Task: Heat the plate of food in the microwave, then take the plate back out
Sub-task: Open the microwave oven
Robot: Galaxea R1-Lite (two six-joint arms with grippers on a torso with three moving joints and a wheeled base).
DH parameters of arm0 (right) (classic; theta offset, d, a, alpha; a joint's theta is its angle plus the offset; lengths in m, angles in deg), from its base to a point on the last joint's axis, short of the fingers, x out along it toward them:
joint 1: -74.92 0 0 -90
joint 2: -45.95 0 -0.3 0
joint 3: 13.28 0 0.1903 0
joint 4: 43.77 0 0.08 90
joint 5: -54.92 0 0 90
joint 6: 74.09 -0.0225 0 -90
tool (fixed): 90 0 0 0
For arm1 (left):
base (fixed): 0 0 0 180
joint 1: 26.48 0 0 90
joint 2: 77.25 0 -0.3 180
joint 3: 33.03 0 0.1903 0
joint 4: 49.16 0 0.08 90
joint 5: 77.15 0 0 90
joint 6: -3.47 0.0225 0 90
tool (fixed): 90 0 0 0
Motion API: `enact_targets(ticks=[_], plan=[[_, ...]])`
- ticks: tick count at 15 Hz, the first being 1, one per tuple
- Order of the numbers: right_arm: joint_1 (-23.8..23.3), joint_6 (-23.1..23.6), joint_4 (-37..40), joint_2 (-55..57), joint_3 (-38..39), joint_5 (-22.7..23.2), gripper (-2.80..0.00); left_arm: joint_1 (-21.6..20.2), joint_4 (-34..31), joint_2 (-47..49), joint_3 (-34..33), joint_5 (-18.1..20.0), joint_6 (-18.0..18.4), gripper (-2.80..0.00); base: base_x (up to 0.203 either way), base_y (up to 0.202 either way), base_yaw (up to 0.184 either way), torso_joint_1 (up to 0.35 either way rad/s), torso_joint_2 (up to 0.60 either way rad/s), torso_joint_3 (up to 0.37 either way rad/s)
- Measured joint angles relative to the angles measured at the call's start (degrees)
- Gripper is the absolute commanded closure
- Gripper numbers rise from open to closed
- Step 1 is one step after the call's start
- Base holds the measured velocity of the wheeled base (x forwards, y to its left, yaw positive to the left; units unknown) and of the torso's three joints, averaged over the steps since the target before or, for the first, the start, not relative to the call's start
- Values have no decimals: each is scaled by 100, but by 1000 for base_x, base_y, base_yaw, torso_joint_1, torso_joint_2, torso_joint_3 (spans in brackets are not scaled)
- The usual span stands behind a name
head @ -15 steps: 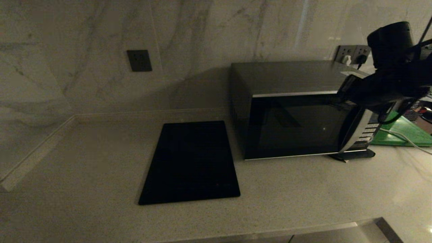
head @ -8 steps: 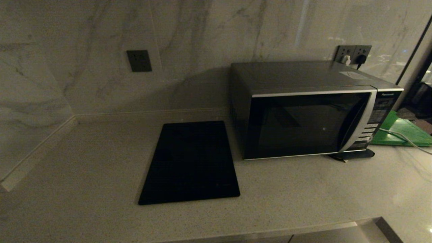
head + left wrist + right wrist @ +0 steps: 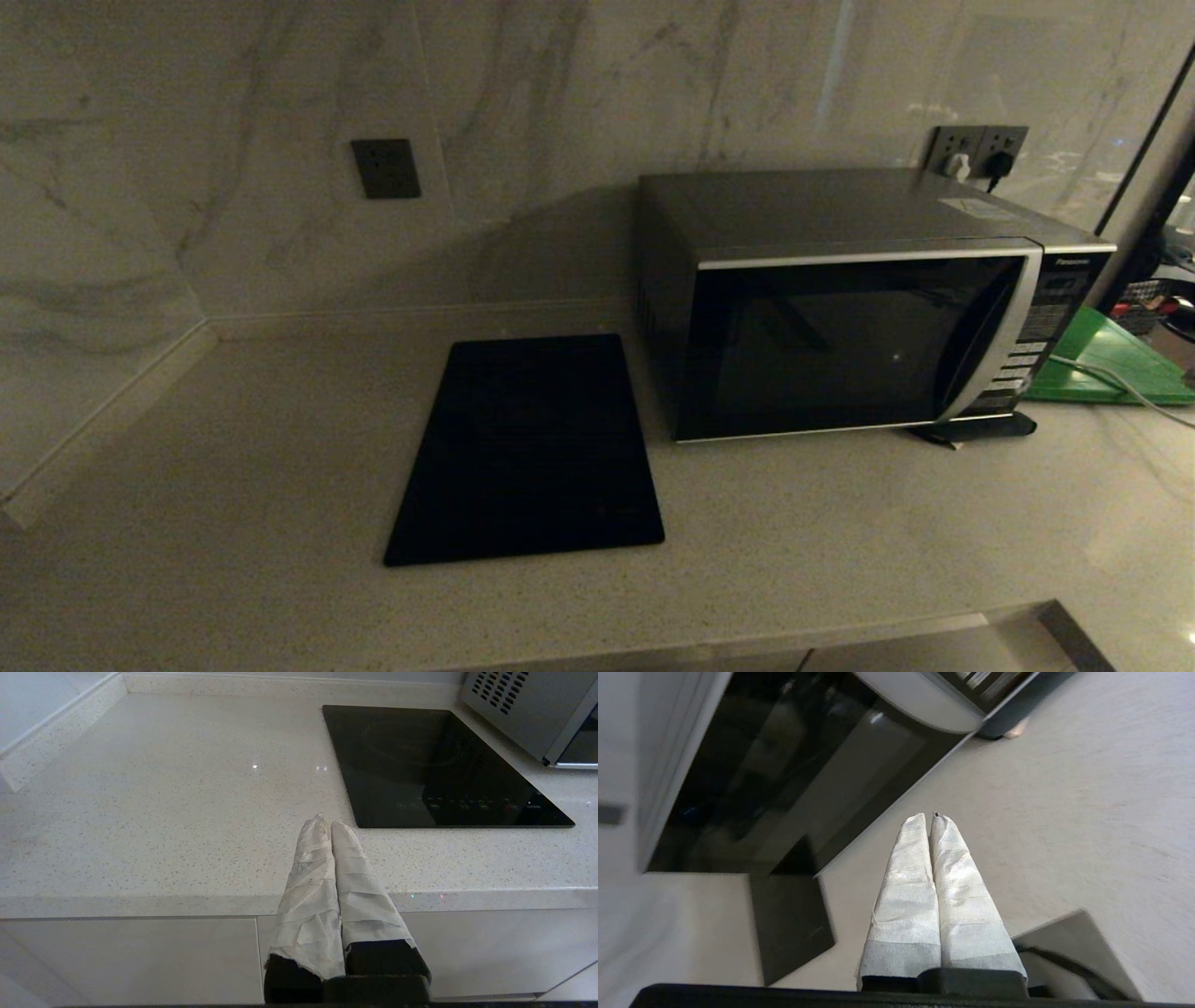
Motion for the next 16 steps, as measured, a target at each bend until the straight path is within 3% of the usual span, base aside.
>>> enact_targets(ticks=[2, 4, 6, 10, 16], plan=[[-135, -185, -470, 449, 26, 417, 0, 0, 0, 0, 0, 0, -4, 0, 0, 0, 0, 0, 0, 0], [-253, -695, -1222, 989, -36, 699, 0, 0, -2, 0, 0, -2, -2, 0, 0, 0, 0, 0, 0, 0], [-367, -1069, -1895, 1539, -142, 762, 0, 0, 0, 0, 0, -2, -2, 0, 0, 0, 0, 0, 0, 0], [-458, -1189, -3142, 2555, -215, 767, 0, 0, -2, 0, 0, -2, 0, 0, 0, 0, 0, 0, 0, 0], [-332, -1600, -3350, 3436, -660, 771, 0, 0, 0, 0, 0, -2, -3, 0, 0, 0, 0, 0, 0, 0]])
